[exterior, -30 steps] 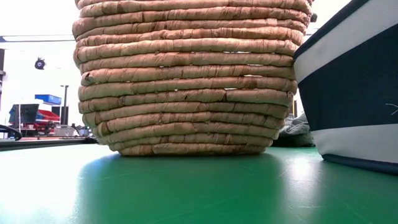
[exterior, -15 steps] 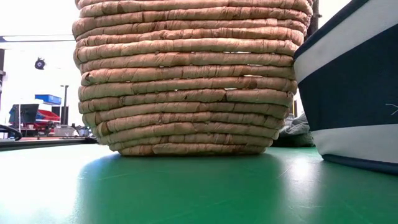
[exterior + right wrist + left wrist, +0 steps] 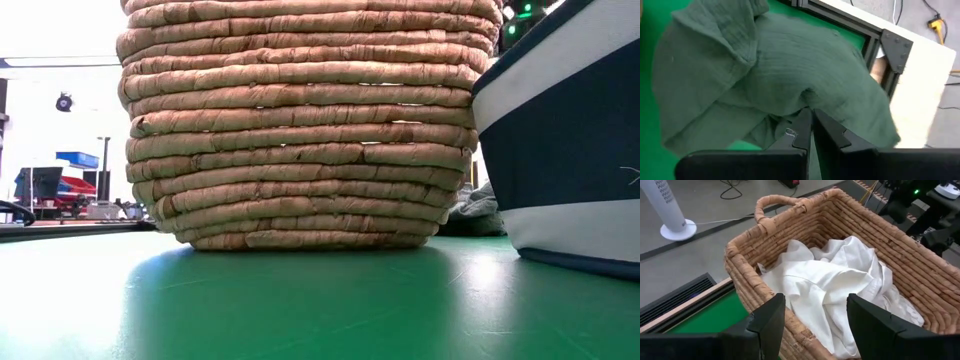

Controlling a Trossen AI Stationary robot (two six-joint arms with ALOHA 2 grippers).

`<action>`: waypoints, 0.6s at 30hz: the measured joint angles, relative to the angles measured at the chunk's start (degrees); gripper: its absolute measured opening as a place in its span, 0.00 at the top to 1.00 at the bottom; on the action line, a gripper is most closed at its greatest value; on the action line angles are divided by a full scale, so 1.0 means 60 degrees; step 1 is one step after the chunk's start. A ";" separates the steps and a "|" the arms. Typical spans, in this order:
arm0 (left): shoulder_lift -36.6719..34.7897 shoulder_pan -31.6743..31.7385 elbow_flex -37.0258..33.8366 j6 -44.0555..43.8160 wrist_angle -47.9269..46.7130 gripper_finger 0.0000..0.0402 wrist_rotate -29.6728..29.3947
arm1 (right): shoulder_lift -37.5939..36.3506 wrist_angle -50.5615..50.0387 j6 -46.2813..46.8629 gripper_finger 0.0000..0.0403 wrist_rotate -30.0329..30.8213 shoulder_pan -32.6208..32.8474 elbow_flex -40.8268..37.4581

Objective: Sort clothes
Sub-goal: Put the green polo shirt into the laundry organizer

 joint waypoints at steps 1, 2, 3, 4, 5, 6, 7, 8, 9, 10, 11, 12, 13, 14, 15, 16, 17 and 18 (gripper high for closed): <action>0.0000 -0.0003 0.0000 0.0000 0.0005 0.53 0.0000 | -0.0010 0.0185 0.0179 0.97 0.0000 0.0000 -0.0178; 0.0004 -0.0003 0.0000 0.0000 0.0006 0.53 -0.0004 | -0.0010 0.0356 0.0288 0.97 0.0000 0.0000 -0.0363; 0.0004 -0.0003 0.0000 0.0000 0.0009 0.53 -0.0004 | -0.0010 0.0520 0.0323 0.96 0.0001 0.0000 -0.0549; 0.0006 -0.0003 0.0000 0.0000 0.0009 0.53 -0.0004 | -0.0010 0.0717 0.0387 0.96 0.0000 0.0000 -0.0742; 0.0013 -0.0003 0.0000 0.0000 0.0009 0.53 -0.0004 | -0.0010 0.0939 0.0488 0.95 0.0000 0.0000 -0.0931; 0.0015 -0.0003 0.0000 0.0000 0.0009 0.53 -0.0004 | -0.0007 0.1115 0.0565 0.94 0.0000 0.0000 -0.1093; 0.0015 -0.0003 0.0000 0.0000 0.0009 0.53 -0.0004 | -0.0007 0.1237 0.0640 0.92 0.0000 0.0000 -0.1252; 0.0015 -0.0003 0.0000 0.0000 0.0009 0.53 -0.0004 | -0.0007 0.1365 0.0729 0.90 0.0000 0.0000 -0.1402; 0.0015 -0.0003 0.0000 0.0000 0.0009 0.53 -0.0004 | -0.0007 0.1513 0.0799 0.88 0.0000 0.0000 -0.1526; 0.0015 -0.0003 0.0000 0.0000 0.0009 0.53 -0.0004 | -0.0007 0.1648 0.0843 0.85 0.0005 0.0000 -0.1625; 0.0015 -0.0003 0.0000 0.0000 0.0012 0.53 -0.0004 | -0.0007 0.1748 0.0871 0.82 0.0046 0.0000 -0.1700; 0.0018 -0.0003 0.0000 -0.0005 0.0013 0.53 -0.0005 | -0.0007 0.1848 0.0877 0.78 0.0076 0.0000 -0.1765; 0.0018 -0.0003 0.0000 -0.0013 0.0013 0.53 -0.0009 | -0.0007 0.1999 0.0877 0.75 0.0080 0.0000 -0.1818; 0.0018 -0.0003 0.0000 -0.0018 0.0014 0.53 -0.0011 | -0.0007 0.2171 0.0877 0.71 0.0081 0.0000 -0.1866; 0.0018 -0.0003 0.0000 -0.0022 0.0016 0.53 -0.0012 | -0.0007 0.2323 0.0877 0.68 0.0088 0.0000 -0.1900; 0.0018 -0.0003 0.0000 -0.0022 0.0020 0.53 -0.0015 | -0.0007 0.2491 0.0873 0.64 0.0105 -0.0002 -0.1947; 0.0018 -0.0003 0.0000 -0.0022 0.0026 0.53 -0.0018 | -0.0007 0.2665 0.0876 0.61 0.0135 -0.0015 -0.2005; 0.0018 -0.0003 0.0000 -0.0025 0.0035 0.53 -0.0018 | -0.0003 0.2776 0.0883 0.57 0.0162 -0.0028 -0.2050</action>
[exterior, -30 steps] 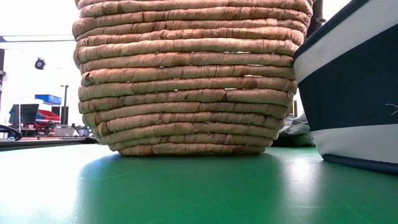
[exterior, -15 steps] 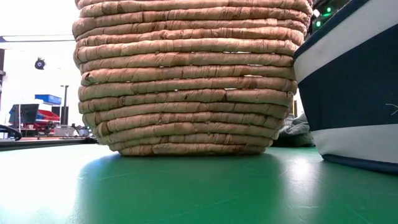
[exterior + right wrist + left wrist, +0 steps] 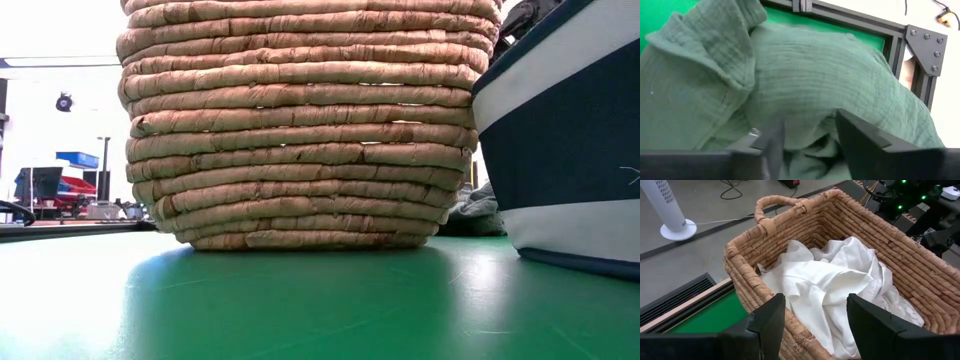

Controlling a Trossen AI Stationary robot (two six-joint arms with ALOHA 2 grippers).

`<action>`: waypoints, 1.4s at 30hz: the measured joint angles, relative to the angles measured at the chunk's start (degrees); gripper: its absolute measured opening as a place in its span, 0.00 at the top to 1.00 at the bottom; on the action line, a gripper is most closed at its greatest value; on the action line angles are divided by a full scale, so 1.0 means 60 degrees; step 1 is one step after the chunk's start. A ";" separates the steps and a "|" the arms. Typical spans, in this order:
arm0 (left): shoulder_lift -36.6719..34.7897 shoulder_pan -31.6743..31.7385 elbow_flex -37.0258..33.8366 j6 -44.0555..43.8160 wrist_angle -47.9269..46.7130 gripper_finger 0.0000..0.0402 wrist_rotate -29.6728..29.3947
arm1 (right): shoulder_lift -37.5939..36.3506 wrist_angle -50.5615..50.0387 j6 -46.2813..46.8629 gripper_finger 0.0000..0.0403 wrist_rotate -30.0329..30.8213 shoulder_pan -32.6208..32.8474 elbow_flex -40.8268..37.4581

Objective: Sort clothes
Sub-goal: Put the green polo shirt into the laundry organizer

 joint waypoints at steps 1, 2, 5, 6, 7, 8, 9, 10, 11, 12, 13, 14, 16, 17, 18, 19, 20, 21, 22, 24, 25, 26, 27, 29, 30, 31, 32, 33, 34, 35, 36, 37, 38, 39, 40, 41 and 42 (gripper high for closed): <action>0.0000 0.0000 0.0000 -0.0003 0.0007 0.53 0.0000 | 0.0004 0.0096 0.0001 0.54 0.0065 -0.0007 -0.0053; 0.0000 0.0000 0.0000 -0.0025 0.0007 0.53 0.0000 | 0.0004 0.0139 0.0000 0.51 0.0179 -0.0008 -0.0092; 0.0000 0.0000 0.0000 -0.0073 0.0007 0.53 -0.0004 | 0.0004 0.0153 -0.0010 0.43 0.0649 -0.0008 -0.0202; 0.0000 0.0000 0.0000 -0.0073 0.0007 0.53 -0.0004 | 0.0004 0.0172 -0.0032 0.41 0.0705 -0.0021 -0.0235; 0.0000 0.0000 0.0000 -0.0073 0.0007 0.53 -0.0004 | 0.0004 0.0239 -0.0087 0.40 0.0708 -0.0033 -0.0264; 0.0000 0.0000 0.0000 -0.0073 0.0007 0.53 -0.0004 | 0.0004 0.0315 -0.0112 0.38 0.0695 -0.0050 -0.0276; 0.0000 0.0000 0.0000 -0.0076 0.0007 0.53 -0.0004 | 0.0004 0.0380 -0.0130 0.37 0.0690 -0.0054 -0.0283; 0.0000 0.0000 0.0000 -0.0077 0.0007 0.53 -0.0004 | 0.0004 0.0403 -0.0130 0.36 0.0690 -0.0061 -0.0291; 0.0000 0.0000 0.0000 -0.0075 0.0007 0.53 -0.0004 | 0.0004 0.0423 -0.0134 0.35 0.0689 -0.0069 -0.0311; 0.0000 0.0000 0.0000 -0.0077 0.0007 0.53 -0.0004 | 0.0004 0.0445 -0.0141 0.35 0.0686 -0.0071 -0.0330; 0.0000 0.0000 0.0000 -0.0078 0.0007 0.53 -0.0004 | 0.0004 0.0463 -0.0160 0.35 0.0686 -0.0077 -0.0355; 0.0000 0.0000 0.0000 -0.0080 0.0007 0.53 -0.0004 | 0.0004 0.0508 -0.0173 0.35 0.0686 -0.0078 -0.0392; 0.0000 0.0000 0.0000 -0.0080 0.0007 0.53 -0.0004 | 0.0004 0.0574 -0.0180 0.36 0.0682 -0.0078 -0.0491; 0.0000 0.0000 0.0000 -0.0079 0.0007 0.53 -0.0004 | 0.0004 0.0592 -0.0185 0.37 0.0674 -0.0078 -0.0570; 0.0000 0.0000 0.0000 -0.0080 0.0007 0.53 -0.0004 | 0.0004 0.0624 -0.0195 0.38 0.0664 -0.0078 -0.0665; 0.0000 0.0000 0.0000 -0.0080 0.0007 0.53 -0.0004 | 0.0004 0.0706 -0.0204 0.39 0.0662 -0.0078 -0.0780; 0.0000 0.0000 0.0000 -0.0080 0.0007 0.53 -0.0004 | 0.0004 0.0826 -0.0251 0.39 0.0661 -0.0078 -0.0904; 0.0000 0.0000 0.0000 -0.0080 0.0007 0.53 -0.0004 | 0.0004 0.0945 -0.0323 0.39 0.0659 -0.0078 -0.1023; 0.0000 0.0000 0.0000 -0.0080 0.0011 0.53 -0.0004 | 0.0004 0.1093 -0.0437 0.40 0.0661 -0.0078 -0.1140; 0.0004 0.0000 0.0000 -0.0080 0.0011 0.53 -0.0004 | 0.0004 0.1380 -0.0684 0.39 0.0657 -0.0070 -0.1346; 0.0017 0.0000 0.0000 -0.0080 0.0018 0.53 -0.0004 | 0.0004 0.1510 -0.0770 0.39 0.0657 -0.0070 -0.1421; 0.0018 0.0000 0.0000 -0.0080 0.0022 0.53 -0.0002 | 0.0004 0.1614 -0.0775 0.39 0.0657 -0.0070 -0.1484; 0.0024 0.0002 0.0000 -0.0080 0.0022 0.53 -0.0001 | 0.0004 0.1646 -0.0780 0.38 0.0657 -0.0070 -0.1529; 0.0051 0.0000 0.0000 -0.0080 0.0034 0.53 -0.0004 | 0.0004 0.1763 -0.0849 0.38 0.0657 -0.0070 -0.1627; 0.0063 0.0000 0.0000 -0.0080 0.0041 0.53 -0.0004 | 0.0004 0.1868 -0.0899 0.38 0.0657 -0.0070 -0.1674; 0.0081 0.0000 0.0000 -0.0080 0.0044 0.53 -0.0004 | 0.0004 0.1950 -0.0955 0.38 0.0657 -0.0070 -0.1721; 0.0113 0.0000 0.0000 -0.0080 0.0048 0.53 -0.0004 | 0.0004 0.2072 -0.1060 0.39 0.0657 -0.0070 -0.1800; 0.0143 0.0000 0.0000 -0.0080 0.0051 0.53 -0.0002 | 0.0005 0.2194 -0.1120 0.40 0.0657 -0.0070 -0.1877; 0.0176 0.0000 0.0000 -0.0080 0.0051 0.53 -0.0004 | 0.0007 0.2328 -0.1178 0.41 0.0656 -0.0070 -0.1955; 0.0210 0.0000 0.0000 -0.0080 0.0051 0.53 -0.0002 | 0.0007 0.2422 -0.1236 0.43 0.0653 -0.0070 -0.2024; 0.0251 0.0000 0.0000 -0.0080 0.0051 0.53 -0.0002 | 0.0007 0.2571 -0.1277 0.44 0.0652 -0.0070 -0.2123; 0.0287 0.0000 0.0000 -0.0080 0.0051 0.53 -0.0001 | 0.0007 0.2663 -0.1274 0.46 0.0617 -0.0070 -0.2217; 0.0316 0.0000 0.0000 -0.0080 0.0047 0.53 -0.0003 | 0.0007 0.2702 -0.1263 0.48 0.0576 -0.0070 -0.2324; 0.0348 0.0001 0.0000 -0.0075 0.0049 0.53 -0.0003 | 0.0007 0.2737 -0.1262 0.51 0.0546 -0.0070 -0.2429; 0.0374 0.0000 0.0000 -0.0052 0.0051 0.53 -0.0003 | 0.0007 0.2780 -0.1266 0.53 0.0470 -0.0070 -0.2532; 0.0386 0.0003 0.0000 -0.0007 0.0051 0.53 -0.0004 | 0.0007 0.2826 -0.1262 0.56 0.0391 -0.0070 -0.2638; 0.0386 0.0000 0.0000 0.0014 0.0051 0.53 -0.0036 | 0.0007 0.2843 -0.1256 0.59 0.0350 -0.0070 -0.2742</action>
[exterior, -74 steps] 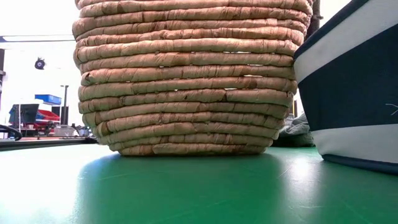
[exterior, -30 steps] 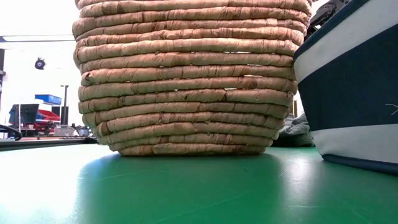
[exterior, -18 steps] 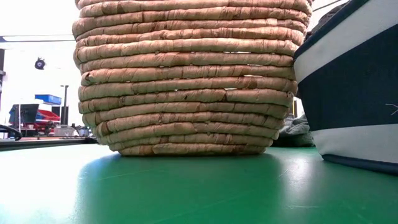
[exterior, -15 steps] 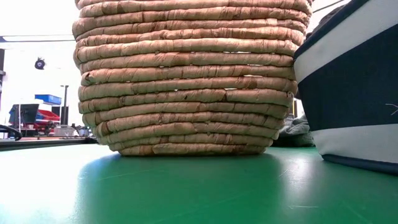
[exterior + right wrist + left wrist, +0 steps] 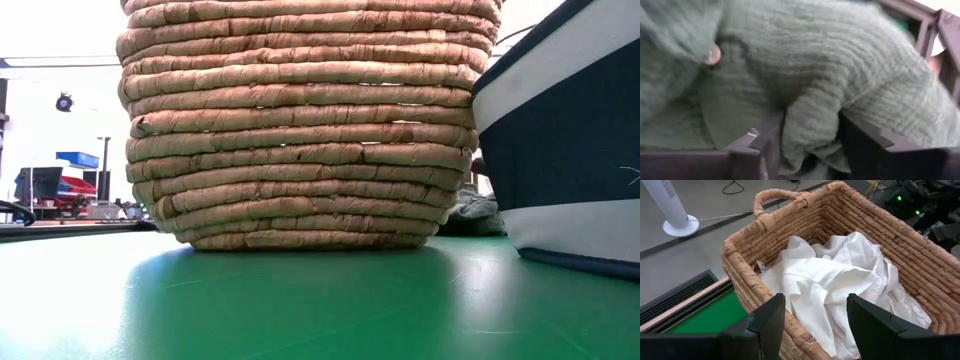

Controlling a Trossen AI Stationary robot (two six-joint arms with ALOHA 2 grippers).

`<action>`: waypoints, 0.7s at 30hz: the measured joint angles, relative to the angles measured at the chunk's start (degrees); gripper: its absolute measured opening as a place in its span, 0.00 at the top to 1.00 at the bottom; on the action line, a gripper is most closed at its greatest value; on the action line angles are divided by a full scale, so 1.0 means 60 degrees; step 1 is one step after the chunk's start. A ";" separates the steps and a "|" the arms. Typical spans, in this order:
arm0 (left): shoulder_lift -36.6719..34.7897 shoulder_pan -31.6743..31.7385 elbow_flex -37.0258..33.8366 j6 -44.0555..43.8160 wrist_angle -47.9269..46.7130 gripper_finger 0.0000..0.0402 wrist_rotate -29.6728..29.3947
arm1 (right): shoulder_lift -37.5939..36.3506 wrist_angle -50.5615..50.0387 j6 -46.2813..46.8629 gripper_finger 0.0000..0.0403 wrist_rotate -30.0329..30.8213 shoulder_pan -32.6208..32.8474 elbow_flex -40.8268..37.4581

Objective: Sort clothes
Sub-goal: Put the green polo shirt into the laundry organizer

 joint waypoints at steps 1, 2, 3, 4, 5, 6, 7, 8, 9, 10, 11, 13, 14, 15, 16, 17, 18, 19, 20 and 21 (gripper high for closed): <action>0.0000 0.0001 0.0000 0.0007 -0.0001 0.53 -0.0078 | 0.0000 0.0021 0.0002 0.62 -0.0018 0.0000 -0.0115; -0.0010 0.0000 0.0000 0.0010 0.0000 0.53 -0.0156 | 0.0000 0.0076 -0.0022 0.65 -0.0020 0.0000 -0.0245; -0.0031 0.0000 0.0000 0.0011 -0.0004 0.53 -0.0202 | 0.0000 0.0183 -0.0055 0.69 -0.0025 0.0000 -0.0359; -0.0053 0.0001 0.0000 0.0011 -0.0001 0.53 -0.0212 | 0.0000 0.0333 -0.0045 0.73 -0.0077 0.0000 -0.0469; -0.0077 0.0001 0.0000 0.0012 0.0005 0.53 -0.0219 | 0.0000 0.0526 -0.0021 0.77 -0.0181 0.0000 -0.0587; -0.0113 0.0004 0.0000 0.0015 0.0019 0.53 -0.0219 | 0.0000 0.0654 -0.0006 0.82 -0.0260 0.0000 -0.0702; -0.0140 0.0004 0.0000 0.0012 0.0041 0.53 -0.0223 | -0.0004 0.0721 -0.0006 0.87 -0.0302 0.0004 -0.0797; -0.0166 0.0004 0.0000 0.0011 0.0090 0.53 -0.0223 | -0.0009 0.0754 -0.0020 0.91 -0.0412 0.0004 -0.0842; -0.0178 0.0004 0.0000 -0.0002 0.0140 0.53 -0.0223 | -0.0015 0.0793 -0.0072 0.94 -0.0487 0.0005 -0.0862; -0.0181 0.0004 0.0000 -0.0024 0.0177 0.53 -0.0223 | -0.0019 0.0799 -0.0071 0.95 -0.0520 0.0015 -0.0862; -0.0182 0.0004 0.0000 -0.0046 0.0189 0.53 -0.0223 | -0.0026 0.0788 -0.0039 0.96 -0.0531 0.0022 -0.0862; -0.0182 0.0004 0.0000 -0.0054 0.0240 0.53 -0.0222 | -0.0083 0.0673 0.0090 0.97 -0.0636 0.0018 -0.0801; -0.0182 0.0004 0.0000 -0.0054 0.0279 0.53 -0.0223 | -0.0143 0.0631 0.0152 0.97 -0.0685 0.0018 -0.0744; -0.0186 0.0004 0.0000 -0.0054 0.0281 0.53 -0.0223 | -0.0211 0.0578 0.0224 0.97 -0.0700 0.0022 -0.0683; -0.0189 0.0004 0.0000 -0.0054 0.0284 0.53 -0.0219 | -0.0304 0.0526 0.0333 0.97 -0.0721 0.0022 -0.0625; -0.0189 0.0004 0.0000 -0.0054 0.0294 0.53 -0.0220 | -0.0417 0.0457 0.0440 0.97 -0.0739 0.0022 -0.0557; -0.0193 0.0004 0.0000 -0.0054 0.0295 0.53 -0.0220 | -0.0553 0.0379 0.0544 0.97 -0.0753 0.0022 -0.0487; -0.0193 0.0004 0.0000 -0.0054 0.0297 0.53 -0.0219 | -0.0718 0.0362 0.0595 0.97 -0.0761 0.0022 -0.0443; -0.0198 0.0004 0.0000 -0.0054 0.0298 0.53 -0.0222 | -0.0894 0.0338 0.0600 0.97 -0.0788 0.0022 -0.0401; -0.0200 0.0004 0.0000 -0.0054 0.0299 0.53 -0.0219 | -0.1065 0.0312 0.0604 0.97 -0.0817 0.0022 -0.0362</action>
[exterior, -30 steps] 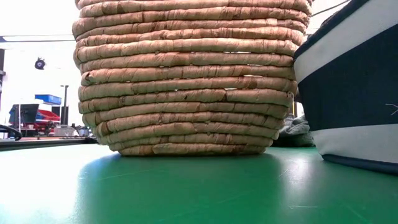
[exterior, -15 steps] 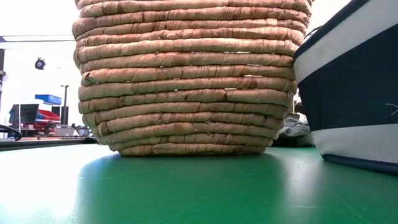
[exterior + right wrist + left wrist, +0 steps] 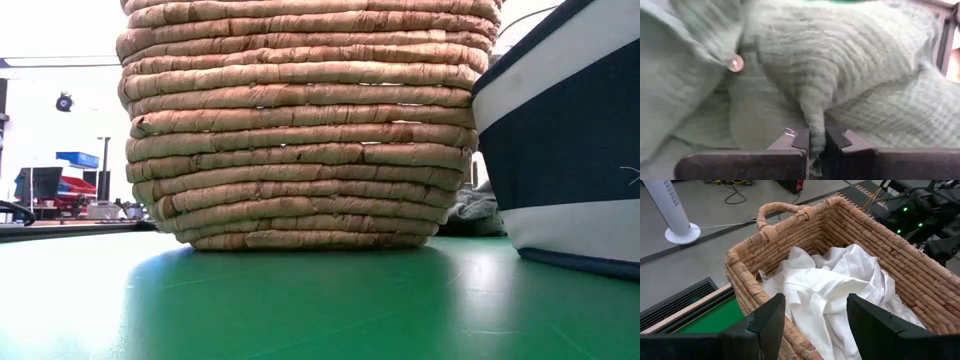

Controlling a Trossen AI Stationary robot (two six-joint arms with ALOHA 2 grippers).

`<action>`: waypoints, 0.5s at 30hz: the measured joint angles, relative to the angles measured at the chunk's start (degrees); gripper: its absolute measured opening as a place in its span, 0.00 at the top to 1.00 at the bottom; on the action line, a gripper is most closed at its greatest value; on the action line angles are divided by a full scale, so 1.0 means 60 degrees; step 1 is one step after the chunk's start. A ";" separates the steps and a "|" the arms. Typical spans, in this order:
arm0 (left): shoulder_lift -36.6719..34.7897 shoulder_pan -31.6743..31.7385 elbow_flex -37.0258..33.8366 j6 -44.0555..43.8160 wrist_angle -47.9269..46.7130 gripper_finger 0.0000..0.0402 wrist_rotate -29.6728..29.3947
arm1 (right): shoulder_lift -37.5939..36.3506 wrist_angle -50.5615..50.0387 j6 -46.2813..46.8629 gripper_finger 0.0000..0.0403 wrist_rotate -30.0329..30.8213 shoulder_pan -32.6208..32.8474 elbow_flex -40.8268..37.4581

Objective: Sort clothes
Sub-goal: Put the green polo shirt into the laundry organizer

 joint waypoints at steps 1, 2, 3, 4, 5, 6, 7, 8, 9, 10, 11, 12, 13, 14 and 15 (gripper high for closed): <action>-0.0004 0.0000 0.0000 0.0001 0.0004 0.53 -0.0002 | -0.0198 -0.0039 0.0004 0.97 -0.0068 0.0000 0.0039; -0.0004 0.0000 0.0000 0.0000 0.0007 0.53 0.0000 | -0.0396 -0.0115 0.0032 0.97 -0.0140 0.0000 0.0084; -0.0004 0.0000 0.0000 0.0003 0.0011 0.53 0.0000 | -0.0600 -0.0247 0.0093 0.98 -0.0166 0.0000 0.0147; -0.0004 0.0000 0.0000 0.0003 0.0007 0.53 0.0000 | -0.0813 -0.0405 0.0176 0.98 -0.0173 0.0000 0.0211; -0.0004 0.0000 0.0000 0.0003 0.0007 0.53 0.0000 | -0.1038 -0.0546 0.0251 0.98 -0.0194 0.0000 0.0259; -0.0004 0.0000 0.0000 0.0003 0.0007 0.53 0.0000 | -0.1267 -0.0683 0.0331 0.98 -0.0228 0.0000 0.0310; -0.0004 0.0000 0.0000 0.0003 0.0007 0.53 0.0000 | -0.1507 -0.0732 0.0446 0.98 -0.0247 0.0003 0.0348; -0.0004 0.0000 0.0000 0.0011 0.0007 0.53 0.0000 | -0.1752 -0.0721 0.0536 0.98 -0.0355 0.0004 0.0367; -0.0004 0.0000 0.0000 0.0051 0.0007 0.53 -0.0003 | -0.2007 -0.0714 0.0566 0.98 -0.0467 0.0004 0.0368; -0.0004 0.0000 0.0000 0.0067 0.0007 0.53 -0.0002 | -0.2256 -0.0720 0.0613 0.98 -0.0546 0.0004 0.0368; -0.0004 0.0000 0.0000 0.0069 0.0007 0.53 -0.0002 | -0.2501 -0.0718 0.0689 0.98 -0.0620 0.0004 0.0368; -0.0004 0.0000 0.0000 0.0070 0.0009 0.53 -0.0003 | -0.2748 -0.0718 0.0817 0.98 -0.0651 0.0004 0.0368; -0.0004 0.0000 0.0000 0.0072 0.0016 0.53 -0.0003 | -0.2984 -0.0719 0.0945 0.98 -0.0680 0.0004 0.0368; -0.0004 0.0000 0.0000 0.0072 0.0022 0.53 -0.0009 | -0.3229 -0.0718 0.1073 0.98 -0.0687 0.0004 0.0368; -0.0004 0.0000 0.0000 0.0072 0.0022 0.53 -0.0055 | -0.3464 -0.0718 0.1140 0.98 -0.0704 0.0004 0.0368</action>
